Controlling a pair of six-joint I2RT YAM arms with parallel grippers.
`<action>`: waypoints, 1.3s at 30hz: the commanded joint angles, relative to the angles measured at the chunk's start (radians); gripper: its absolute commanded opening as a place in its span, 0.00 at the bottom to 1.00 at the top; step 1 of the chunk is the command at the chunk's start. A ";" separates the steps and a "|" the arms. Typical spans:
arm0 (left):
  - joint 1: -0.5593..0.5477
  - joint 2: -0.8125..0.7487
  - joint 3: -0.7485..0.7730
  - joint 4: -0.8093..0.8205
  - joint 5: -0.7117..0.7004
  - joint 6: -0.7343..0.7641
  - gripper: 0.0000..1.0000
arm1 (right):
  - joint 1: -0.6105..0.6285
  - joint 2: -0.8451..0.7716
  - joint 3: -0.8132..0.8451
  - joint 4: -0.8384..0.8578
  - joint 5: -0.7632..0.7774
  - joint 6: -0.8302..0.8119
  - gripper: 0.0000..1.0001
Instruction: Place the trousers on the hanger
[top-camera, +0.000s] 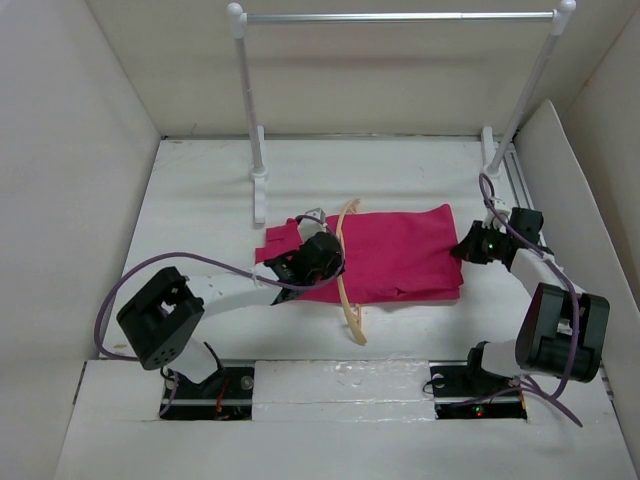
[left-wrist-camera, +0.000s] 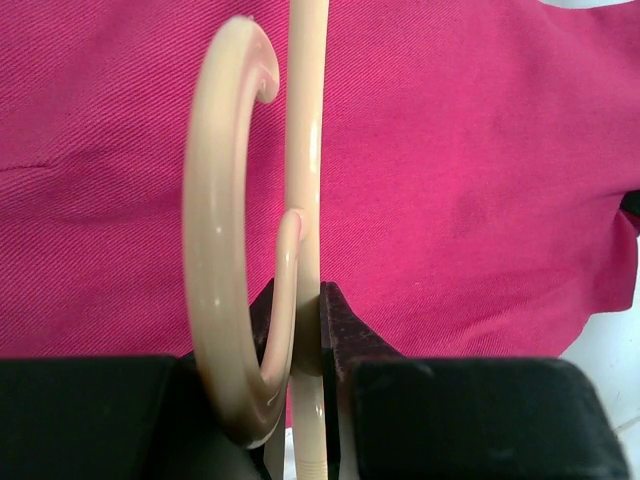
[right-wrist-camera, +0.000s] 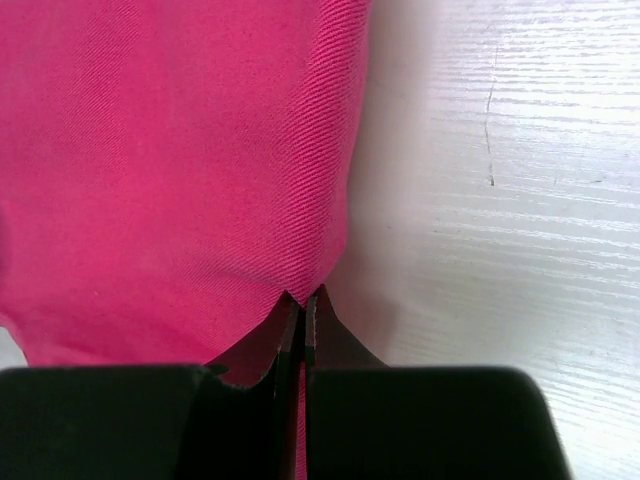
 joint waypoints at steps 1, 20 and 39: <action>0.005 -0.018 -0.029 -0.131 -0.054 0.079 0.00 | 0.011 0.016 0.015 0.055 -0.039 -0.025 0.00; -0.053 -0.104 0.257 -0.220 -0.102 0.042 0.00 | 0.126 -0.007 0.006 0.016 -0.002 -0.026 0.31; -0.044 -0.121 0.905 -0.516 -0.122 0.214 0.00 | 0.887 -0.448 0.393 0.128 0.073 0.330 0.87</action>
